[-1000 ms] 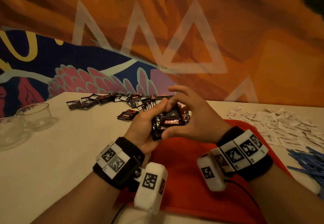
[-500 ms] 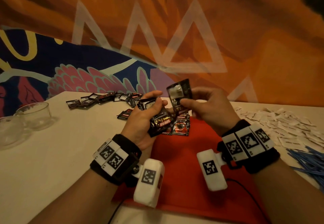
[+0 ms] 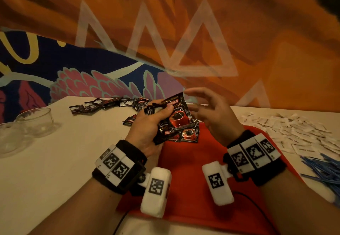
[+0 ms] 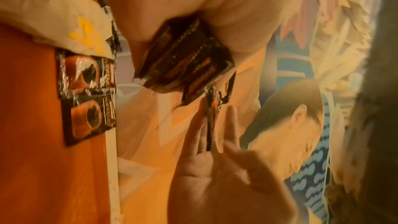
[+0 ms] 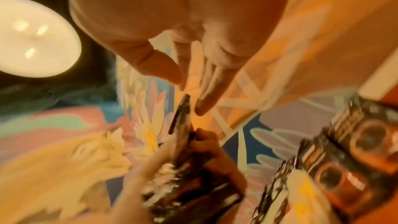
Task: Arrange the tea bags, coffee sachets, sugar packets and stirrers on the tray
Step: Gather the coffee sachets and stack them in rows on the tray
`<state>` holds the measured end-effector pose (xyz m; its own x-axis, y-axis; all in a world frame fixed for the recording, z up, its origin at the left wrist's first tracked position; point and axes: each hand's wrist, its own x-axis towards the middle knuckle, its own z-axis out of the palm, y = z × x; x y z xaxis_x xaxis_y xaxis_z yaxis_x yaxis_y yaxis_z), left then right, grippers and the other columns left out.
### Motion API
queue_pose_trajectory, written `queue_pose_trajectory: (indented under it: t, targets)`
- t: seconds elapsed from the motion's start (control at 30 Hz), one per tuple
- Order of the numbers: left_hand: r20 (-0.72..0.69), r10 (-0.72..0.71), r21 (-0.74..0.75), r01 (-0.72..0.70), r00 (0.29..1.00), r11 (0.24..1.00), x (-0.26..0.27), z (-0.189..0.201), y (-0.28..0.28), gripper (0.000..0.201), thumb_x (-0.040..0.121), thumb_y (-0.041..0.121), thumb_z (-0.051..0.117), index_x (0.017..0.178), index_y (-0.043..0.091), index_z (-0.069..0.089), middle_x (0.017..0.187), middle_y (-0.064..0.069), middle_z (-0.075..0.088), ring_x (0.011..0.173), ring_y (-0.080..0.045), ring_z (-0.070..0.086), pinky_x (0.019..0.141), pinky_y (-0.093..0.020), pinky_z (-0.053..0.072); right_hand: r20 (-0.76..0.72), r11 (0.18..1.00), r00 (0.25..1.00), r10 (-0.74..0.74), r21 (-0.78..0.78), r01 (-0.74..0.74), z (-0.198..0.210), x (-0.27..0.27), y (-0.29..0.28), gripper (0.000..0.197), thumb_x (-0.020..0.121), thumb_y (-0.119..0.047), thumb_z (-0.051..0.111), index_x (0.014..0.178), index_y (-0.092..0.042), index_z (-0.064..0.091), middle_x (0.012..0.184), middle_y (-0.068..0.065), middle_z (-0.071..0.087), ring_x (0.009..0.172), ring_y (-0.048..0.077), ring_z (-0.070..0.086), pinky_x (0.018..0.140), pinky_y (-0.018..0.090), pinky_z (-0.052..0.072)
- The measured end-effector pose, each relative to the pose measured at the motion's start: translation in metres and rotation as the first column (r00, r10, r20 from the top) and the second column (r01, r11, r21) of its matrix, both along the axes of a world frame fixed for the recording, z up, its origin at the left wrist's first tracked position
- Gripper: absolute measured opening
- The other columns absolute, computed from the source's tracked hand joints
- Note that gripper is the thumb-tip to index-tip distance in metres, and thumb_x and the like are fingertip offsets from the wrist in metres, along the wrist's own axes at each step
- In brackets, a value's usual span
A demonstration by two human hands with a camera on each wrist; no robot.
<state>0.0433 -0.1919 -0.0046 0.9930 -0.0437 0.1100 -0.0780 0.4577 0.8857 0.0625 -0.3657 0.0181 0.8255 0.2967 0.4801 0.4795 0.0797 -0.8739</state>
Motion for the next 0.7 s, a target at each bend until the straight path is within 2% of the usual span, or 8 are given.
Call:
queue_pose_trajectory:
  t: [0.07,0.17,0.27,0.43,0.5,0.6,0.67,0.7]
  targets:
    - [0.074,0.069,0.08,-0.075,0.995,0.994,0.002,-0.001,0.0,0.022,0.088,0.004,0.067,0.109,0.011,0.066,0.101,-0.015,0.072,0.086,-0.031,0.072,0.068,-0.039,0.06,-0.195,0.995,0.981,-0.007,0.099,0.027,0.0,0.001,0.003,0.024,0.085,-0.008,0.069,0.107,-0.014,0.064,0.11,0.004,0.066,0.093,0.021,0.069,0.073,0.027,0.055]
    - [0.174,0.073,0.188,-0.106,0.982,0.976,0.0,-0.003,-0.003,0.017,0.084,0.004,0.071,0.092,0.019,0.071,0.096,-0.013,0.073,0.089,-0.033,0.071,0.081,-0.043,0.058,-0.231,0.996,0.971,-0.062,0.04,0.074,0.002,-0.003,0.006,0.007,0.092,-0.018,0.063,0.093,-0.011,0.067,0.082,-0.002,0.071,0.075,0.012,0.069,0.066,0.025,0.055]
    - [0.242,0.043,0.246,-0.104,0.969,0.964,-0.003,-0.002,-0.006,0.02,0.073,0.017,0.077,0.092,0.019,0.072,0.097,-0.012,0.074,0.091,-0.032,0.072,0.086,-0.046,0.058,-0.315,0.995,0.949,-0.035,0.08,0.063,0.006,-0.004,0.005,0.022,0.098,-0.017,0.056,0.076,-0.011,0.061,0.07,-0.002,0.067,0.063,0.009,0.064,0.055,0.02,0.052]
    - [0.316,0.05,0.301,-0.15,0.947,0.942,-0.007,0.0,-0.011,0.021,0.072,0.017,0.077,0.093,0.018,0.072,0.095,-0.006,0.075,0.093,-0.026,0.072,0.085,-0.038,0.059,-0.418,0.988,0.907,0.046,0.153,0.02,0.008,-0.01,0.008,0.029,0.103,-0.022,0.048,0.081,-0.007,0.061,0.07,0.003,0.067,0.06,0.013,0.065,0.052,0.023,0.052]
    - [0.326,0.065,0.313,-0.172,0.943,0.934,-0.009,0.0,-0.012,0.017,0.072,0.02,0.077,0.089,0.02,0.072,0.096,-0.007,0.074,0.094,-0.025,0.072,0.085,-0.037,0.059,-0.402,0.985,0.914,0.047,0.173,0.026,0.007,-0.011,0.011,0.031,0.103,-0.023,0.046,0.082,-0.006,0.06,0.067,0.004,0.068,0.058,0.014,0.066,0.054,0.026,0.053]
    - [0.312,0.07,0.338,-0.18,0.947,0.924,-0.01,0.002,-0.011,0.019,0.076,0.034,0.073,0.089,0.019,0.073,0.099,-0.009,0.072,0.096,-0.024,0.07,0.087,-0.038,0.058,-0.184,0.976,0.958,-0.219,-0.055,0.212,0.002,-0.005,0.011,0.031,0.102,-0.029,0.051,0.074,-0.016,0.055,0.065,0.002,0.062,0.058,0.02,0.062,0.061,0.04,0.053]
    - [0.257,0.073,0.314,-0.155,0.964,0.937,-0.009,0.002,-0.01,0.013,0.083,0.032,0.071,0.086,0.019,0.073,0.097,-0.012,0.072,0.094,-0.032,0.071,0.084,-0.045,0.059,-0.065,0.95,0.956,-0.285,-0.152,0.273,0.0,-0.004,0.011,0.031,0.1,-0.033,0.053,0.072,-0.02,0.054,0.069,0.004,0.061,0.062,0.024,0.062,0.065,0.046,0.053]
    - [0.222,0.075,0.29,-0.14,0.972,0.947,-0.009,0.003,-0.009,0.009,0.088,0.027,0.069,0.084,0.019,0.073,0.094,-0.012,0.072,0.09,-0.034,0.071,0.08,-0.047,0.06,-0.076,0.957,0.961,-0.267,-0.139,0.255,0.0,-0.004,0.013,0.031,0.1,-0.034,0.053,0.073,-0.019,0.055,0.07,0.006,0.062,0.063,0.024,0.062,0.064,0.044,0.054]
